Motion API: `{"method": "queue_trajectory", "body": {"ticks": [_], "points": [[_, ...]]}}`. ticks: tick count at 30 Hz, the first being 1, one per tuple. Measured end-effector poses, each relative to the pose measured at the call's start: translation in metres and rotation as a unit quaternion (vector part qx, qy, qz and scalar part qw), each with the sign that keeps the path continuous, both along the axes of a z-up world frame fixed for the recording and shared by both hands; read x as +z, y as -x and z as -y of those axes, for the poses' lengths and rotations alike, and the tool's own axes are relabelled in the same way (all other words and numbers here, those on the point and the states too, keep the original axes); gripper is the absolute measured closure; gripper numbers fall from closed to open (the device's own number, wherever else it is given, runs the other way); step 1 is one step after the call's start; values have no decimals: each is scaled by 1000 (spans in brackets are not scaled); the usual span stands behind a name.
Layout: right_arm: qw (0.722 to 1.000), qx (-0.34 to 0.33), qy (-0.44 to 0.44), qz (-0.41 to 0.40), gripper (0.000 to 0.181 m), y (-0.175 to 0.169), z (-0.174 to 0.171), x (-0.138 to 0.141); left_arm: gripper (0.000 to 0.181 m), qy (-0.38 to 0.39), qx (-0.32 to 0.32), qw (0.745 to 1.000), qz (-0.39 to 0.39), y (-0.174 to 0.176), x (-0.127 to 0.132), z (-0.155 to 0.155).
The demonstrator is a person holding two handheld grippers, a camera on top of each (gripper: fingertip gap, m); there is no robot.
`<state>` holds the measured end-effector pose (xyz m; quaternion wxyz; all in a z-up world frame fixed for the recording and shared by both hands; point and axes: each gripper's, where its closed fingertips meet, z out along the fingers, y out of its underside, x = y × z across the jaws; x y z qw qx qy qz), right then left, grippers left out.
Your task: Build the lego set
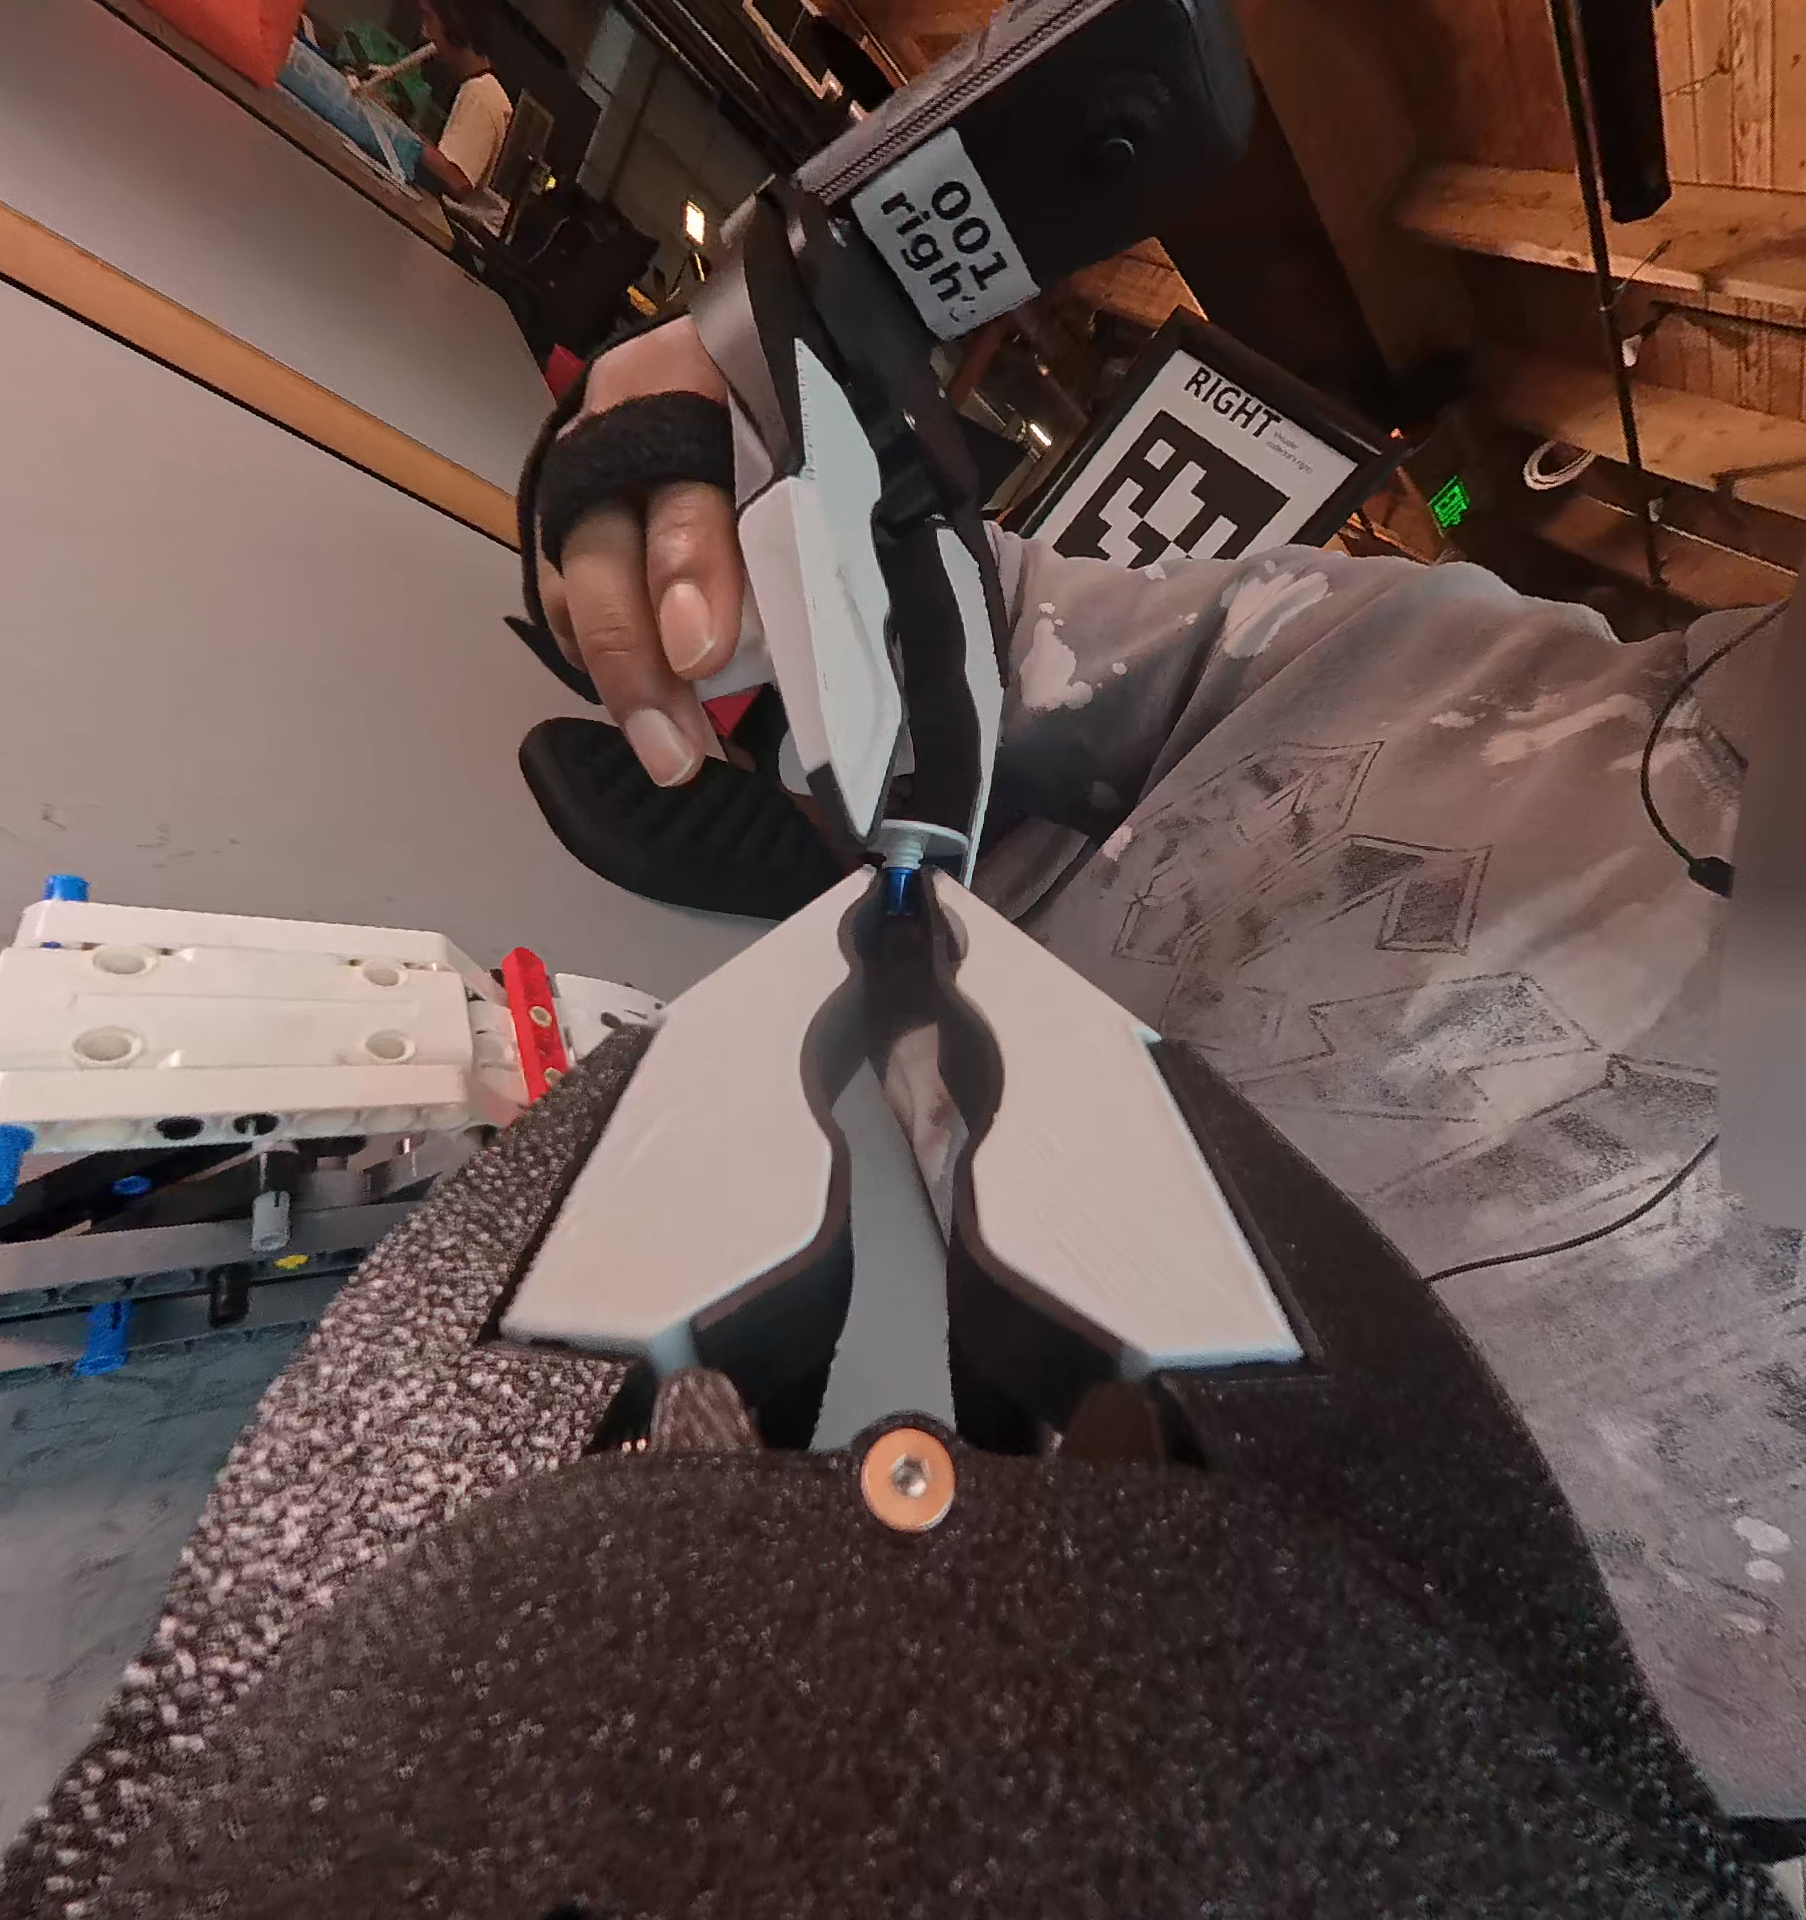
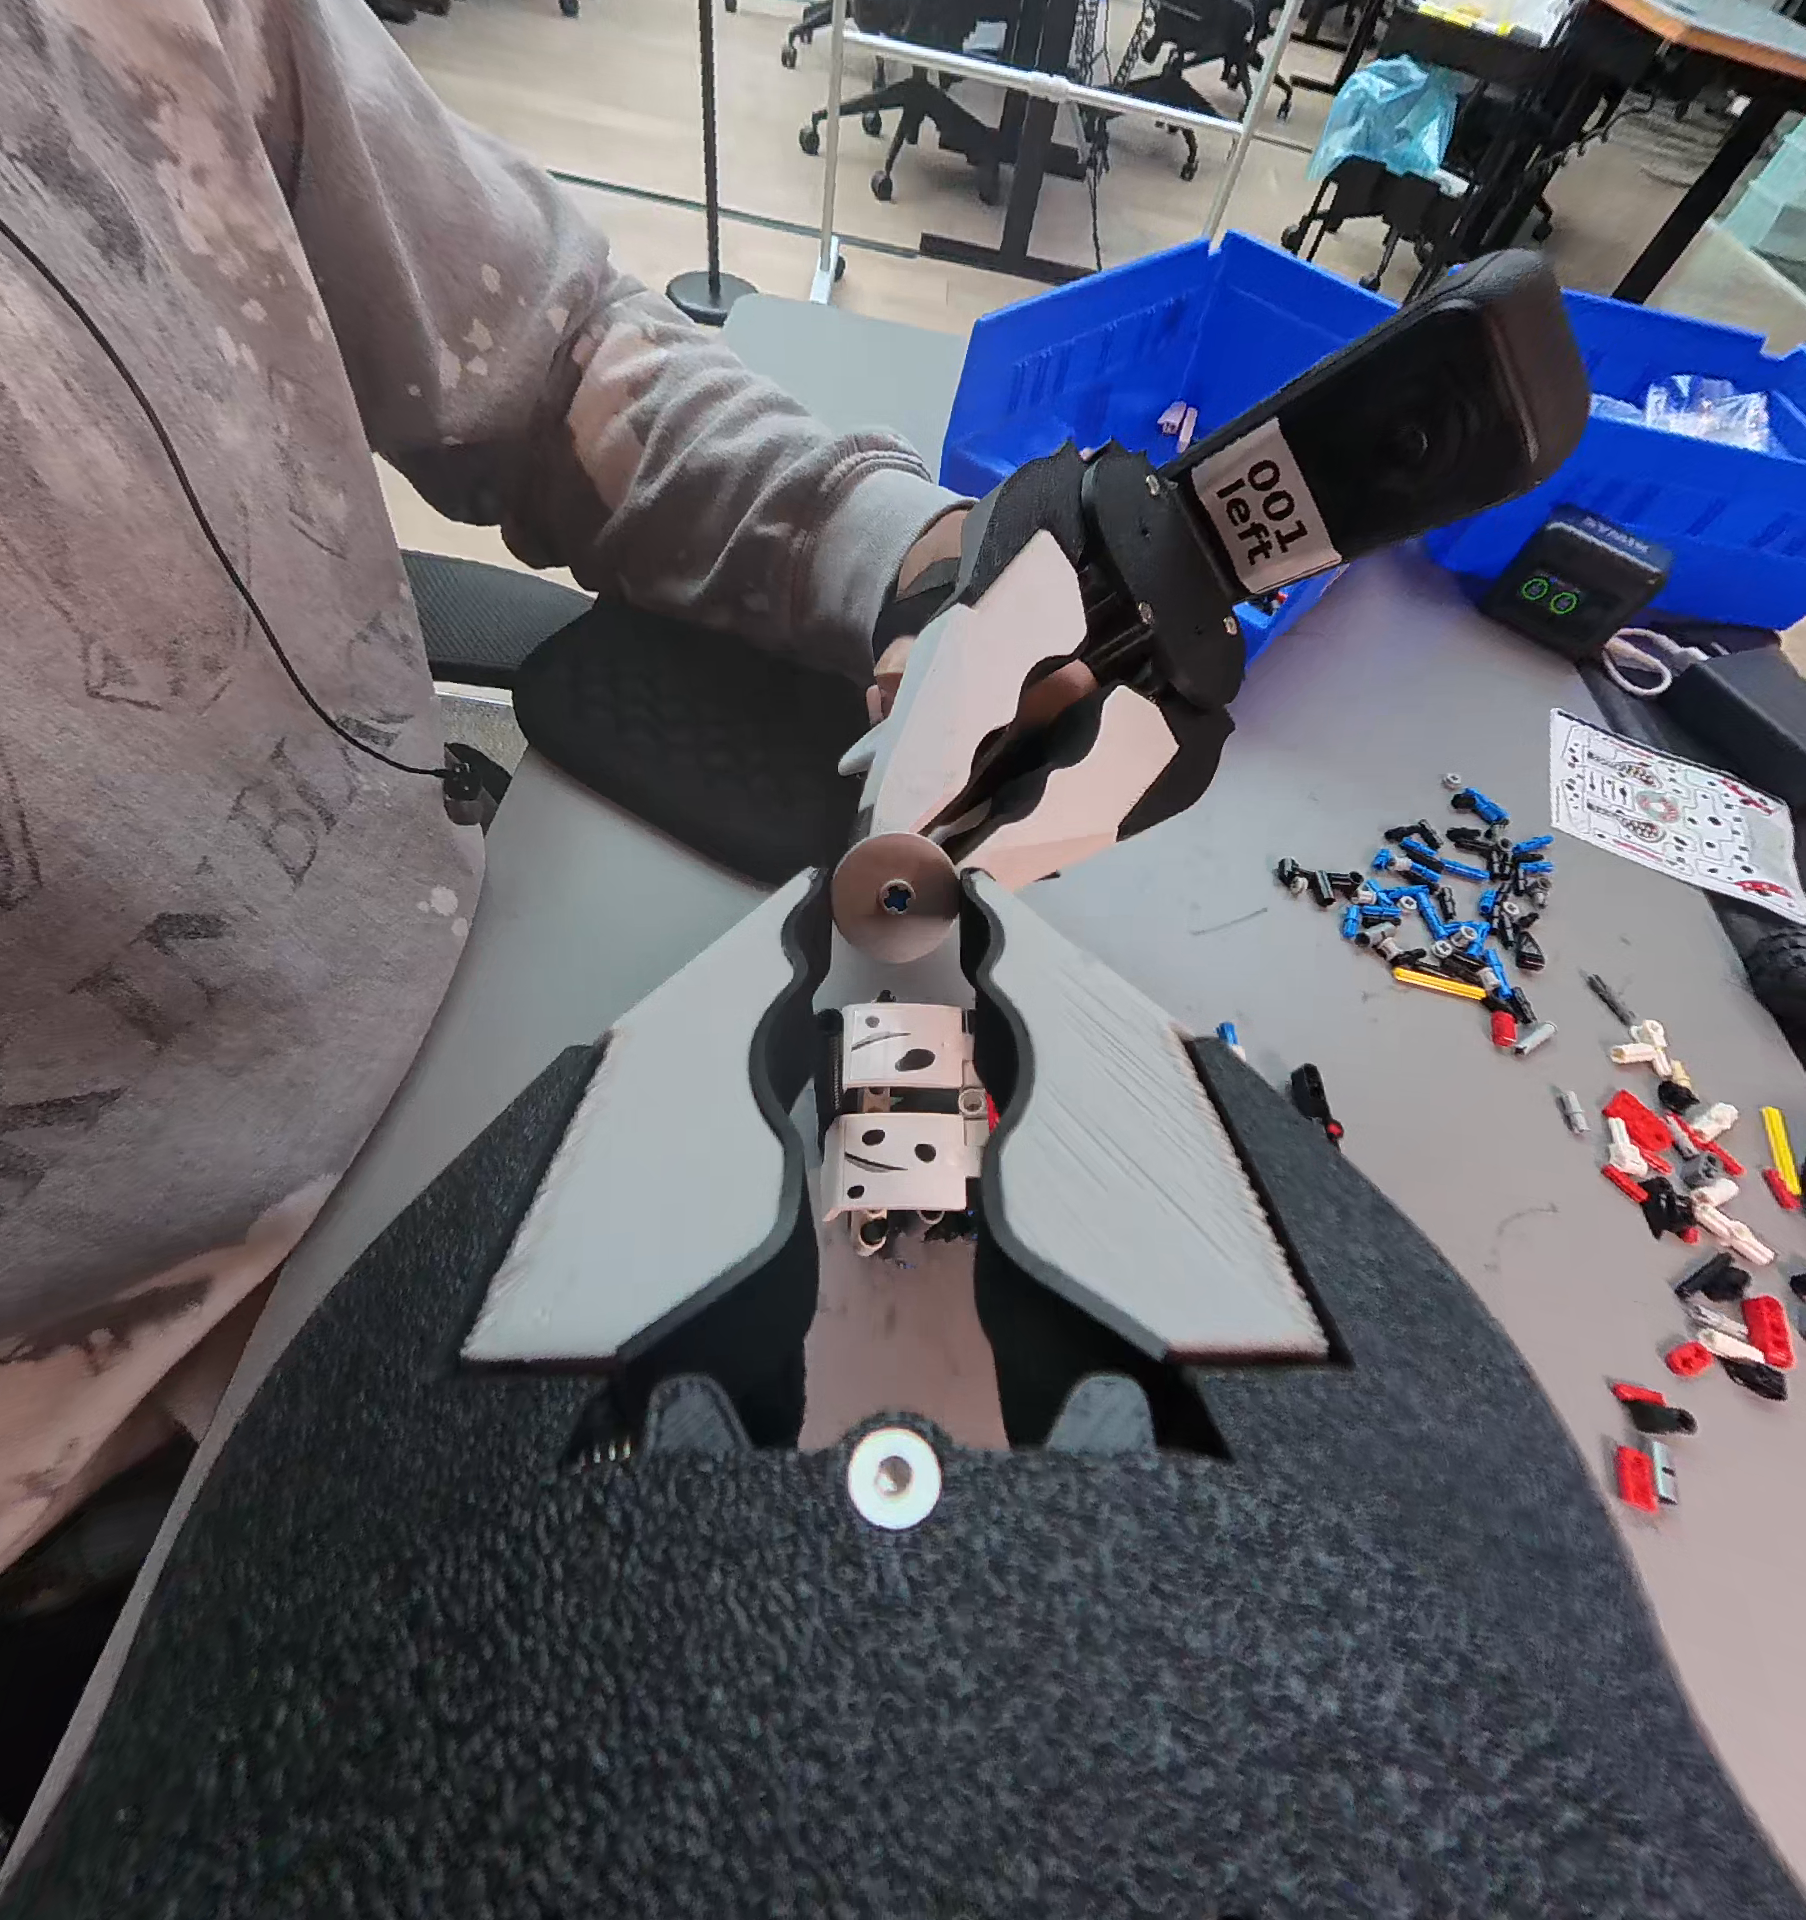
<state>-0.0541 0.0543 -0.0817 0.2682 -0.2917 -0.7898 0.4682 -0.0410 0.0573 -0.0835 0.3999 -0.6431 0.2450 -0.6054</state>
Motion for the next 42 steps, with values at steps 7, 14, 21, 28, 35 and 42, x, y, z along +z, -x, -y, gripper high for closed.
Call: {"method": "queue_trajectory", "body": {"ticks": [7, 14, 21, 28, 35, 42], "points": [[997, -61, -47, 14, 158, 8, -24, -14, 162, -49, 100, 988, -111, 18, -19, -22], [984, -146, -99, 29, 157, 8, -63, -15, 150, -91, 165, 930, -316, 64, -68, -22], [977, -138, -154, 56, 157, 3, -52, -33, 154, -64, 116, 935, -329, 29, -93, -21], [966, -110, -206, 107, 157, -4, -51, -54, 156, -67, 145, 931, -329, 8, -93, -34], [957, -112, -232, 134, 157, -5, -57, -62, 155, -85, 142, 933, -320, 8, -92, -34], [957, -108, -230, 136, 157, -2, -54, -64, 150, -95, 139, 931, -324, 12, -93, -35]]}}
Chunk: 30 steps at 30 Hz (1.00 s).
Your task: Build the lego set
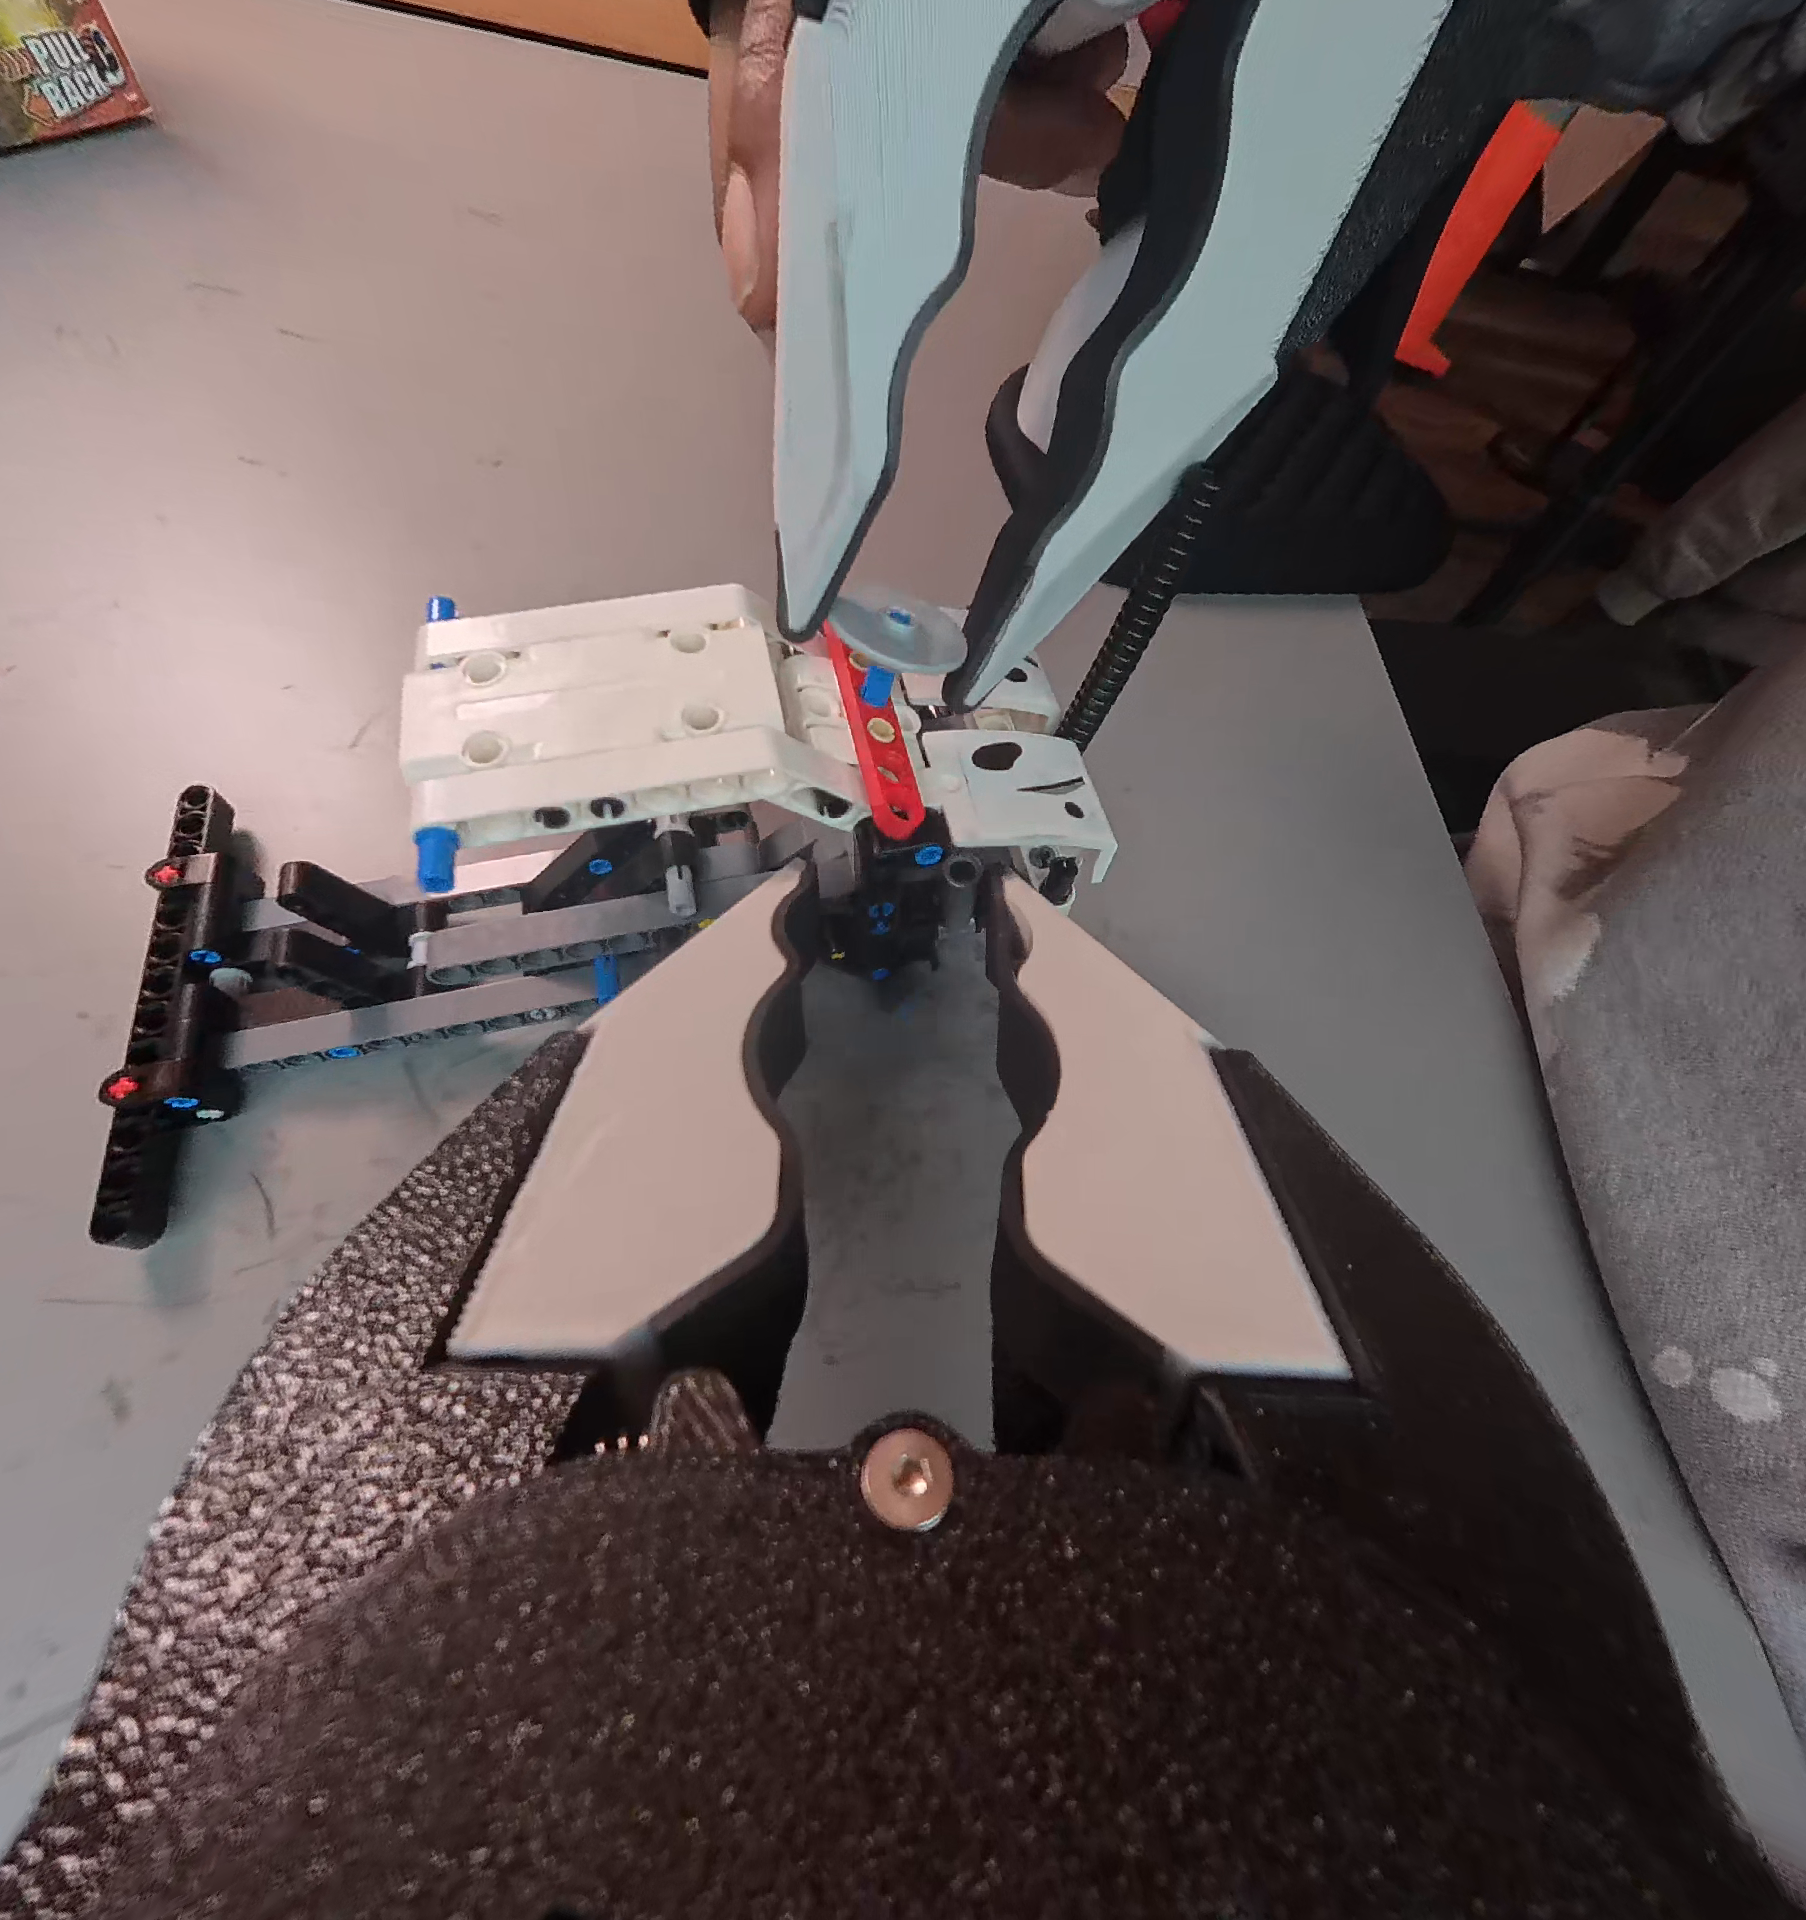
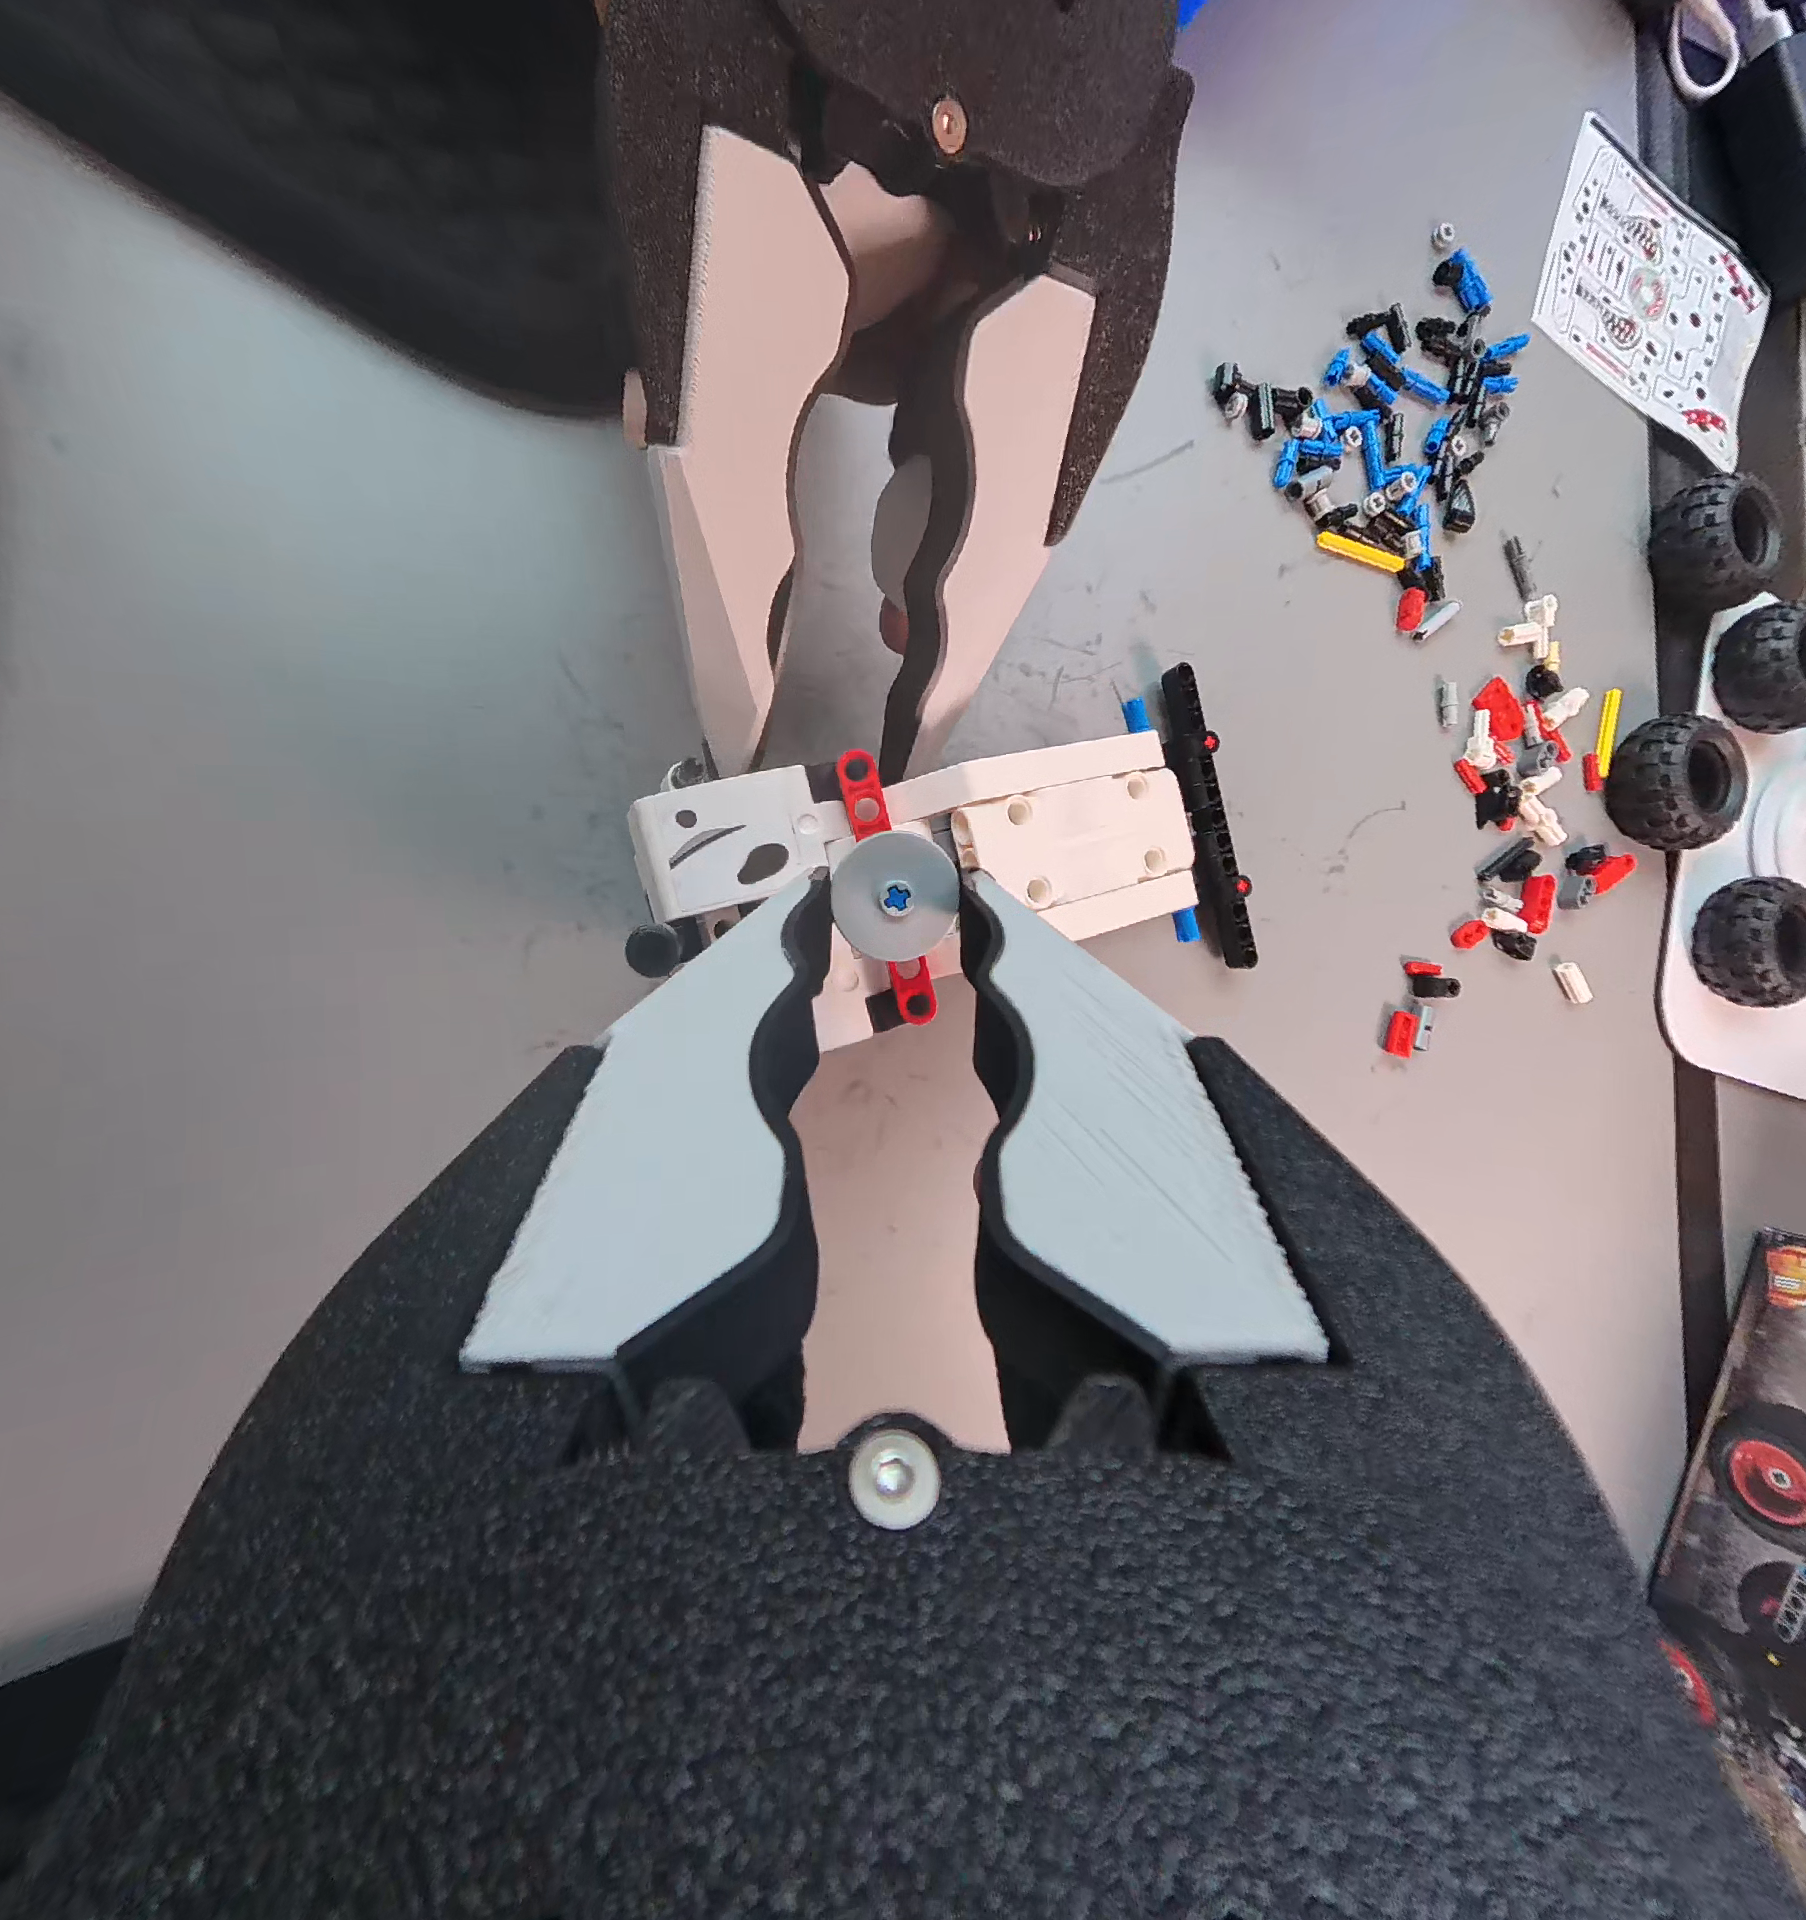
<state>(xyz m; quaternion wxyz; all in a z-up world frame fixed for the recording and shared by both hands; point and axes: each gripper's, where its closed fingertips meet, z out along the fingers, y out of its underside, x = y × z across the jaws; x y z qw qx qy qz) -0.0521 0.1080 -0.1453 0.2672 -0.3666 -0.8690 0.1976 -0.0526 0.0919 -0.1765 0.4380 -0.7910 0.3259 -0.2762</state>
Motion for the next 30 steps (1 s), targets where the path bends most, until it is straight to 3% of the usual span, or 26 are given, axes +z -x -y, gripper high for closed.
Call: {"method": "queue_trajectory", "body": {"ticks": [20, 23, 26, 28, 30], "points": [[999, 22, -48, 15, 157, 2, -3, 1, 155, -9, -2, 1000, 12, -7, 0, -4], [999, -8, -18, -44, 157, 7, -9, 35, 155, -10, -9, 1000, 11, -8, 0, -5], [991, -32, 49, -117, 157, 4, 6, 79, 155, -10, -22, 1000, 11, -11, 0, -12], [989, -23, 64, -131, 157, -3, 27, 82, 155, -11, -29, 999, 7, -14, 0, -21], [991, -22, 58, -120, 157, -9, 41, 66, 155, -13, -33, 999, 3, -17, 0, -31]]}}
